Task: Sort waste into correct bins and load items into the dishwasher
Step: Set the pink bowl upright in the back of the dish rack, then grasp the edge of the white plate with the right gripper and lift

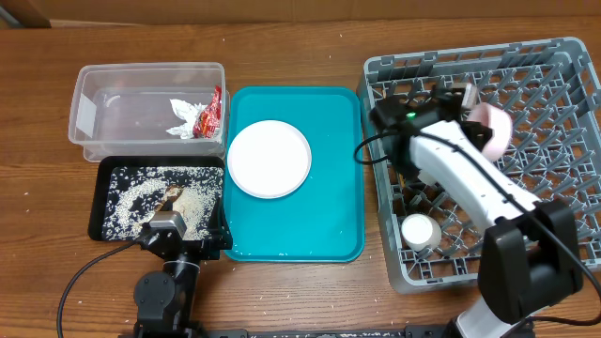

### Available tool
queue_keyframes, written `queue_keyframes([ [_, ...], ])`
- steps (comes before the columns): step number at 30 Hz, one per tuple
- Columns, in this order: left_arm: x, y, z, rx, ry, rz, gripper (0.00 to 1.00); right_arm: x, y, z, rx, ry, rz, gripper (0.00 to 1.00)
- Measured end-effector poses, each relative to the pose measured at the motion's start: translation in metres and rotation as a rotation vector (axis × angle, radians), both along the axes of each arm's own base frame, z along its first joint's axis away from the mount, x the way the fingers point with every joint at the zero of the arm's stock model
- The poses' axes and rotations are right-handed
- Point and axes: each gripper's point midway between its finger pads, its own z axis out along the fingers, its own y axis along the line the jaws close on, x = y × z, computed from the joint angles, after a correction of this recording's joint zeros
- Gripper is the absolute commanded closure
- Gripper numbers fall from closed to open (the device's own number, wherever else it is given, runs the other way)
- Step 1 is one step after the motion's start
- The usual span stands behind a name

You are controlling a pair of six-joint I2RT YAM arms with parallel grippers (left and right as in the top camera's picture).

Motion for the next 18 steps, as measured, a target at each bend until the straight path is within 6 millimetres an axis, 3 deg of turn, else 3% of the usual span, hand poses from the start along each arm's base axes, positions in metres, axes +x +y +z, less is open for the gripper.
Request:
queue_keyframes([
  [2,0.000,0.000,0.000,0.000,0.000,0.000,0.00,0.001,0.012,-0.004,0.010,0.008,0.030,0.85],
  [4,0.000,0.000,0.000,0.000,0.000,0.000,0.00,0.001,0.021,-0.006,0.016,0.014,0.053,0.66],
  [6,0.000,0.000,0.000,0.000,0.000,0.000,0.00,0.000,0.025,-0.005,0.008,0.020,0.068,0.53],
  [8,0.000,0.000,0.000,0.000,0.000,0.000,0.00,-0.001,0.027,-0.004,-0.008,0.037,0.079,0.48],
  [12,0.000,0.000,0.000,0.000,0.000,0.000,0.00,-0.004,0.035,0.003,-0.045,0.058,0.114,0.48],
  [15,0.000,0.000,0.000,0.000,0.000,0.000,0.00,0.000,0.056,0.013,-0.024,0.039,0.164,0.45],
  [18,0.000,0.000,0.000,0.000,0.000,0.000,0.00,0.007,0.091,0.027,0.062,-0.022,0.228,0.37],
])
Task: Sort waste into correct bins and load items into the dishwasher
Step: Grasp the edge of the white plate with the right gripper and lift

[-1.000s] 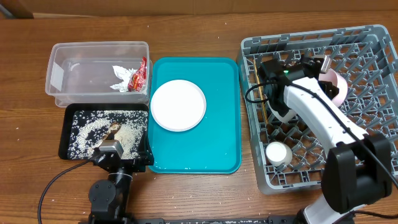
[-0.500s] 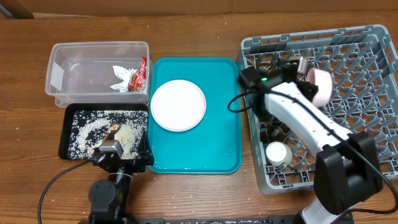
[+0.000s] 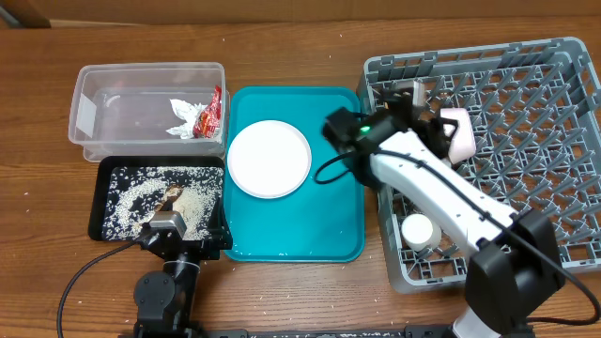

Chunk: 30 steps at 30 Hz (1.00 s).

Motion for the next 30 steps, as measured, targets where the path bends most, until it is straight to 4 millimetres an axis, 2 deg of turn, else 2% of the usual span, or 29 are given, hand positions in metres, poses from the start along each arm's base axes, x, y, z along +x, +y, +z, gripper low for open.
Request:
queue_keyframes([
  [4,0.000,0.000,0.000,0.000,0.000,0.000,0.00,0.010,0.058,0.004,0.261,-0.043,0.087,0.37],
  [9,0.000,0.000,0.000,0.000,0.000,0.000,0.00,0.023,0.147,-0.027,0.693,0.100,0.287,0.36],
  [13,0.000,0.000,0.000,0.000,0.000,0.000,0.00,0.019,0.194,-0.048,0.935,0.238,0.416,0.36],
  [16,0.000,0.000,0.000,0.000,0.000,0.000,0.00,0.015,0.209,-0.068,1.032,0.323,0.446,0.37],
  [19,0.000,0.000,0.000,0.000,0.000,0.000,0.00,0.013,0.216,-0.103,1.097,0.422,0.435,0.42],
  [20,0.000,0.000,0.000,0.000,0.000,0.000,0.00,0.012,0.217,-0.108,1.105,0.438,0.429,0.45],
  [21,0.000,0.000,0.000,0.000,0.000,0.000,0.00,0.012,0.216,-0.128,1.120,0.483,0.399,0.48],
  [26,0.000,0.000,0.000,0.000,0.000,0.000,0.00,0.014,0.208,-0.185,1.175,0.575,0.272,0.61],
  [28,0.000,0.000,0.000,0.000,0.000,0.000,0.00,0.014,0.205,-0.199,1.201,0.600,0.236,0.67],
  [30,0.000,0.000,0.000,0.000,0.000,0.000,0.00,0.013,0.203,-0.202,1.219,0.609,0.219,0.68],
])
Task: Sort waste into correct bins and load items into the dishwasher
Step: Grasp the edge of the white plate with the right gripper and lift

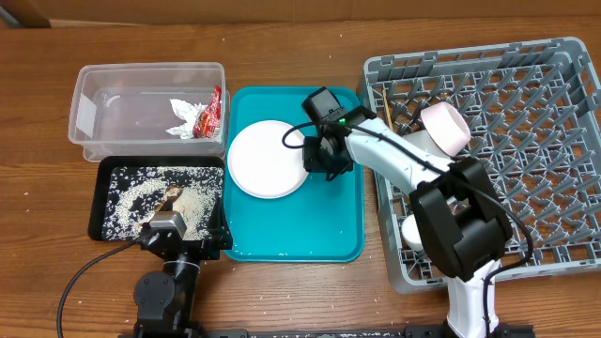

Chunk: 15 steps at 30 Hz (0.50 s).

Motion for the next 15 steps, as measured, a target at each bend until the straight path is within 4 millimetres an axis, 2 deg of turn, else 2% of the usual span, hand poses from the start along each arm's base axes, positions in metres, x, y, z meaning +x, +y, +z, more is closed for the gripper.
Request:
queue_keyframes([
  [4,0.0000,0.0000,0.0000,0.000,0.000,0.000,0.00,0.0021,0.0027,0.0008,0.023,-0.001,-0.011,0.69],
  [6,0.0000,0.0000,0.0000,0.000,0.000,0.000,0.00,0.0024,0.0033,-0.0018,0.029,-0.003,-0.025,0.76],
  [8,0.0000,0.0000,0.0000,0.000,0.000,0.000,0.00,0.0015,0.0028,-0.0065,0.034,-0.002,-0.037,0.93],
  [9,0.0000,0.0000,0.0000,0.000,0.000,0.000,0.00,0.0006,0.0027,-0.0079,0.036,0.000,-0.037,0.96],
  [15,0.0000,0.0000,0.0000,0.000,0.000,0.000,0.00,-0.0060,-0.0033,-0.0052,0.030,0.034,-0.057,0.96],
])
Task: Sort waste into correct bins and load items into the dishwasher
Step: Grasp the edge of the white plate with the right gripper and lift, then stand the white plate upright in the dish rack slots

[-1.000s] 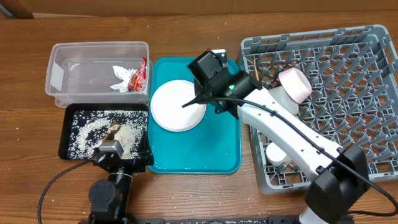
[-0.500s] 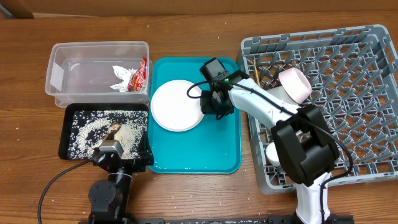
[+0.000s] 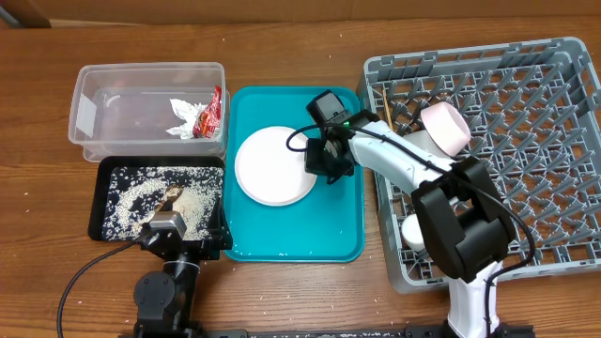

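Observation:
A round white plate [image 3: 272, 169] lies on the teal tray [image 3: 338, 230]. My right gripper [image 3: 320, 161] is at the plate's right rim, its fingers hidden under the wrist, and appears shut on that rim. The grey dish rack [image 3: 563, 188] at the right holds a pink bowl [image 3: 449, 127], a white cup [image 3: 416, 230] and a thin wooden stick [image 3: 387, 105]. My left gripper [image 3: 169, 223] rests at the near edge of the black tray [image 3: 105, 218]; its jaws do not show.
A clear plastic bin [image 3: 94, 103] at the back left holds a crumpled tissue [image 3: 181, 115] and a red wrapper [image 3: 212, 111]. The black tray carries scattered rice-like scraps [image 3: 150, 192]. The right arm stretches from the rack's near side across to the teal tray.
The white plate has shifted slightly right and toward the near side of the teal tray, with my right gripper still at its right rim. The left arm has not moved.
My right gripper was over the rack beside the pink bowl. Then it was further left with the bowl left standing in the rack. Then it was at the white plate's right rim on the teal tray, and now the plate has shifted with it.

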### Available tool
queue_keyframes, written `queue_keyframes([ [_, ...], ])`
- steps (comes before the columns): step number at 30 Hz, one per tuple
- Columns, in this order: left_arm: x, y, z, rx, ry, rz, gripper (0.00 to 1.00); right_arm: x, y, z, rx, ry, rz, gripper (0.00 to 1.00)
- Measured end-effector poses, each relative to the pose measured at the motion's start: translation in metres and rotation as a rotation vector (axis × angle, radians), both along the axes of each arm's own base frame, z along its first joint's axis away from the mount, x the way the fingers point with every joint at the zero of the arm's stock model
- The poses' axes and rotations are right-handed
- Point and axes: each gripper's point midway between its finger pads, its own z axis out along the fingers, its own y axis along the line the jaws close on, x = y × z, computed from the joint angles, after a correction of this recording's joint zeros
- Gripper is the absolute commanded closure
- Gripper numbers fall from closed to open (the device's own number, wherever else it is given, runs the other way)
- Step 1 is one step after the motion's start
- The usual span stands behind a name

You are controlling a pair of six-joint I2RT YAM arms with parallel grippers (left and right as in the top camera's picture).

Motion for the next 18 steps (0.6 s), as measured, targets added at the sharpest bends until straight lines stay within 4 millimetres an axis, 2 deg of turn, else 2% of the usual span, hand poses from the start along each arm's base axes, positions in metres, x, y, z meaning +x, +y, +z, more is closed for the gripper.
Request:
queue_keyframes([
  [3,0.000,0.000,0.000,0.000,0.000,0.000,0.00,0.001,-0.013,0.014,-0.036,-0.021,-0.016,0.96],
  [5,0.000,0.000,0.000,0.000,0.000,0.000,0.00,0.008,-0.026,0.037,-0.071,-0.085,-0.033,0.96],
  [7,0.000,0.000,0.000,0.000,0.000,0.000,0.00,0.016,-0.043,0.071,-0.123,-0.189,-0.061,0.96],
  [9,0.000,0.000,0.000,0.000,0.000,0.000,0.00,0.025,-0.065,0.119,-0.182,-0.330,-0.111,0.96],
  [10,0.000,0.000,0.000,0.000,0.000,0.000,0.00,0.028,-0.082,0.151,-0.234,-0.424,-0.152,0.96],
  [12,0.000,0.000,0.000,0.000,0.000,0.000,0.00,0.030,-0.118,0.200,-0.344,-0.569,-0.240,0.96],
  [13,0.000,0.000,0.000,0.000,0.000,0.000,0.00,0.028,-0.142,0.225,-0.430,-0.637,-0.300,0.96],
  [15,0.000,0.000,0.000,0.000,0.000,0.000,0.00,0.023,-0.174,0.246,-0.545,-0.688,-0.369,0.96],
  [16,0.000,0.000,0.000,0.000,0.000,0.000,0.00,0.018,-0.202,0.258,-0.658,-0.711,-0.426,0.96],
  [18,0.000,0.000,0.000,0.000,0.000,0.000,0.00,0.013,-0.238,0.263,-0.810,-0.703,-0.485,0.96],
])
